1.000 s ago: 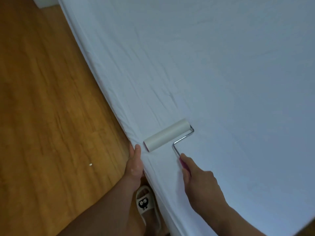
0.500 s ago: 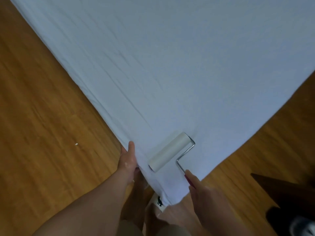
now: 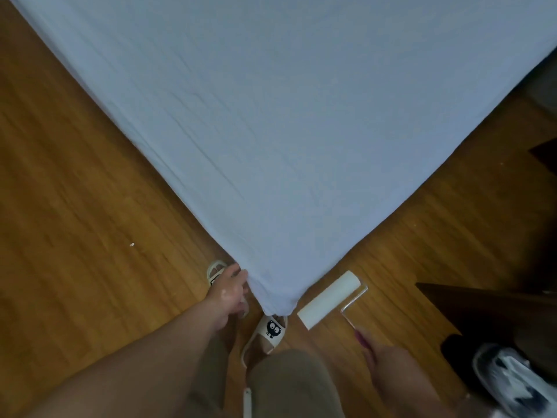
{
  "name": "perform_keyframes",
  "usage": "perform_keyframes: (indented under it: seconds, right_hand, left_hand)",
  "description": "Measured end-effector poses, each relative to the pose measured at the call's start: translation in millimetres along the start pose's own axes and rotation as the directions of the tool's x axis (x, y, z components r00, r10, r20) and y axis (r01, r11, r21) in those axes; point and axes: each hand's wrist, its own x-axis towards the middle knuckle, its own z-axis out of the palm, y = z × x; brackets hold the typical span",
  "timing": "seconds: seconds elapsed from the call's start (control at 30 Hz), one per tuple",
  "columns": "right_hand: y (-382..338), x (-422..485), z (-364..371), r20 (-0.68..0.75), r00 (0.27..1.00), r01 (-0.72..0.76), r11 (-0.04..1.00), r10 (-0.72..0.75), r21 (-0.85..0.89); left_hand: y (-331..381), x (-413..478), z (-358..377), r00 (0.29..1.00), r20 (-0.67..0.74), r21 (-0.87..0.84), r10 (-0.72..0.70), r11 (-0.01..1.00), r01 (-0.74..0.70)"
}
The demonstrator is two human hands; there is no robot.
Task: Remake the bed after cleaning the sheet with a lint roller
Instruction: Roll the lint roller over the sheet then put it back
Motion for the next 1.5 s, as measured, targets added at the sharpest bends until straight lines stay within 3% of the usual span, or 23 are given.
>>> perform_keyframes:
  seconds: [0.13, 0.27, 0.47, 0.63, 0.83, 0.97, 1.2, 1.37, 1.5]
  right_hand:
    - [-21, -36, -18, -0.056, 0.998, -0.035, 0.997, 0.038, 0.065]
    - [-68, -66, -33, -0.114, 0.991, 0.086, 0.974, -0.063, 0.208]
    - [-199, -79, -51, -0.158, 0.973, 0.215, 0.902, -0.167, 0.373]
    - [-331, -69, -63, -0.157, 0.965, 0.25, 0.913, -0.208, 0.324]
    - [-512, -52, -91, -0.217, 0.944, 0.309, 0.898, -0.249, 0.313]
    - [-607, -42, -108, -0.25, 0.929, 0.345, 0.885, -0.274, 0.313]
    - [-763, 21, -162, -0.286, 0.911, 0.376, 0.884, -0.297, 0.278]
    - [-916, 93, -233, -0.227, 0.896, 0.429, 0.875, -0.381, 0.226]
    - [-1057, 142, -310, -0.211, 0.842, 0.524, 0.846, -0.496, 0.1]
  left_hand:
    - [17, -51, -39, 0.999, 0.028, 0.108, 0.032, 0.993, -0.035]
    - [33, -106, -85, 0.995, 0.07, 0.162, 0.065, 0.984, -0.075]
    - [64, -161, -164, 0.976, 0.135, 0.21, 0.172, 0.957, -0.198]
    - [95, -164, -302, 0.95, 0.095, 0.293, 0.298, 0.904, -0.313]
    - [108, -137, -525, 0.989, 0.004, 0.372, 0.145, 0.918, -0.136]
    - [169, -117, -622, 0.986, 0.002, 0.374, 0.167, 0.914, -0.156]
    - [314, -54, -701, 0.939, -0.077, 0.198, 0.335, 0.928, -0.315]
    - [407, -12, -793, 0.944, -0.076, 0.17, 0.322, 0.937, -0.306]
    - [476, 13, -881, 0.932, -0.149, 0.107, 0.331, 0.942, -0.318]
